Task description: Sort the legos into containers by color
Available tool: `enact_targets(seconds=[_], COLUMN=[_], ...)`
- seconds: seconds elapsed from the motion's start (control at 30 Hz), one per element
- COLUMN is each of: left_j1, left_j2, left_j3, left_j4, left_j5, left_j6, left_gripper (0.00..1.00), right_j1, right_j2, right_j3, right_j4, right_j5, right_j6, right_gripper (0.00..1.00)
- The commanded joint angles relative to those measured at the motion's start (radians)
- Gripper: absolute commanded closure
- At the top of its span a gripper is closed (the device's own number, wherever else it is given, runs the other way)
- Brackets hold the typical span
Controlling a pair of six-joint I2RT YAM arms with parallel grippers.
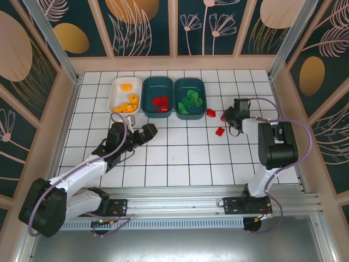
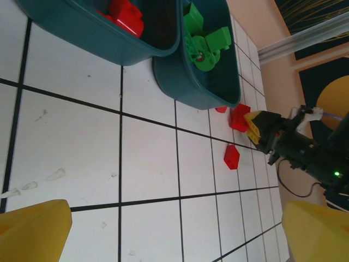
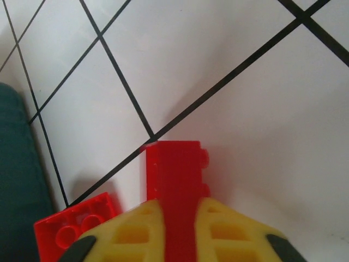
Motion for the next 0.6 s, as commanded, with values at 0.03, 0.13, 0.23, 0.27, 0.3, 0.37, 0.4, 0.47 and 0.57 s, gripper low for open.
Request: enact_targets(seconds=[0.03,0.13,0.23,0.27,0.3,0.37,0.4,0.47,0.57], left_j1=[-0.004,0.008,0.084,0.121,0.158,0.196,0.199,0.201,0.200], left_j2=[-0.063,-0.113,-0.143,-0.149,-0.154,-0.158,-0.155,-0.146,-0.141], left_j3=[0.020,-0.009,-0.075,-0.099,-0.134,-0.167,-0.166,-0.145,-0.110], left_j4=[-0.079,-0.114,-0.126,-0.107,-0.080,-0.053,-0.060,-0.090,-0.135], left_j5=[-0.103,-0.234,-0.280,-0.254,-0.220,-0.182,-0.176,-0.161,-0.138], left_j6=[0.027,-0.026,-0.121,-0.144,-0.173,-0.191,-0.180,-0.152,-0.102], left_gripper=[0.01,0.02,0.01,0.02,0.02,0.02,0.01,0.01,0.02], right_j1=[0.087,0.209,0.349,0.385,0.417,0.466,0.486,0.511,0.523], right_j2=[-0.179,-0.246,-0.237,-0.215,-0.173,-0.076,-0.018,0.081,0.217], right_j3=[0.009,0.029,0.071,0.097,0.137,0.232,0.291,0.393,0.548], right_j4=[-0.001,0.016,0.082,0.092,0.101,0.090,0.075,0.050,0.011], right_j5=[0.080,0.109,0.138,0.138,0.121,0.103,0.099,0.075,0.016], right_j6=[-0.027,-0.059,-0.091,-0.095,-0.107,-0.121,-0.132,-0.153,-0.173], right_gripper=[0.89,0.89,0.90,0.90,0.90,0.90,0.90,0.90,0.91])
